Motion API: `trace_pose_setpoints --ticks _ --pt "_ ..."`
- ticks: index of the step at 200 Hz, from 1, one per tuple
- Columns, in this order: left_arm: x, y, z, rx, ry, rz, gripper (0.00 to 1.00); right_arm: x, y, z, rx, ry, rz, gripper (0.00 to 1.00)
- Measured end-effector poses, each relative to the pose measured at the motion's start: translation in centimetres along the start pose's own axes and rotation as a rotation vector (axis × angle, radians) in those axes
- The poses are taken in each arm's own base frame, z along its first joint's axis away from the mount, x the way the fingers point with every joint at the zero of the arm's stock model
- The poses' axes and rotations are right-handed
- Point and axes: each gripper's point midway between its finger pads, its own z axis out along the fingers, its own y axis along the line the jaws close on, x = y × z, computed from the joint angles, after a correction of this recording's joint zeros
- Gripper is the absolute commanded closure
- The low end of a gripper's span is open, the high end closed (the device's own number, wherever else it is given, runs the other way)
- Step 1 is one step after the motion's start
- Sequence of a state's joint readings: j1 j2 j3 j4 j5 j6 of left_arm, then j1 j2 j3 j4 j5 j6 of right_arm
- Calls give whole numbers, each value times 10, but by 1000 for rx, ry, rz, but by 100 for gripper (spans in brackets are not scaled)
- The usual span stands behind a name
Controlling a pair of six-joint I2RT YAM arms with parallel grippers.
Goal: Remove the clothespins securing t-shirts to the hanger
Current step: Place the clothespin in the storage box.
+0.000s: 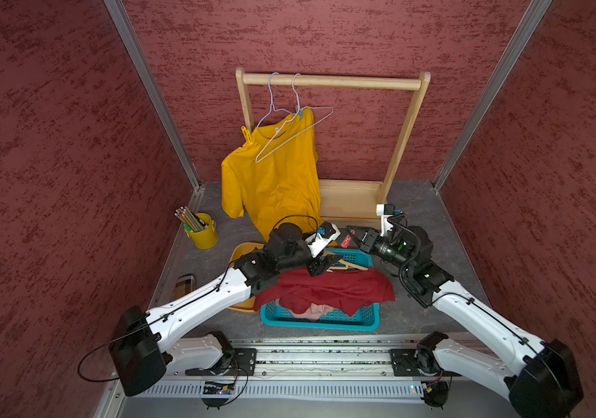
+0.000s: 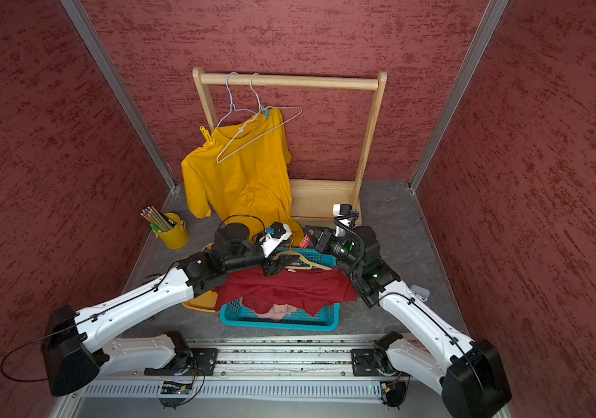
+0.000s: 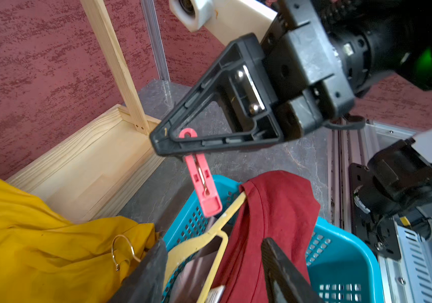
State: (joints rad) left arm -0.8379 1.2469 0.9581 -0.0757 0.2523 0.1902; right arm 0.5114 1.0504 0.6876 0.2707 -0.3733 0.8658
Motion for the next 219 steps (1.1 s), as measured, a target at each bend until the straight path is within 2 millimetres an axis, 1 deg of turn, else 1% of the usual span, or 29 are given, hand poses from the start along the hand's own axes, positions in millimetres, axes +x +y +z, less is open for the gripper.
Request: trace_pose_setpoints --ticks 24,47,74,91,109,123,139,172,199,219 --pt "4 2 16 -15 0 -43 47 7 -1 7 -1 17 30 90" --pt "1 8 21 -42 -22 -79 56 12 -2 10 2 28 48 90" --pt "-5 17 21 -70 -53 -113 71 12 1 10 -5 26 53 89" --pt "-5 19 23 -74 -54 -129 82 11 2 10 -7 17 52 88" --pt "-2 20 27 -73 -49 -136 94 10 -1 11 3 10 55 85" --pt "0 22 28 -77 -44 -135 99 10 -4 12 15 7 62 80" --pt "0 23 28 -79 -43 -138 100 10 -5 12 16 9 64 70" --pt "1 32 26 -106 -38 -150 100 12 -3 13 8 18 58 57" --pt "6 40 20 -147 -15 -169 100 14 -8 13 41 27 35 53" --pt "8 48 5 -192 -15 -194 100 9 -11 12 84 22 2 50"
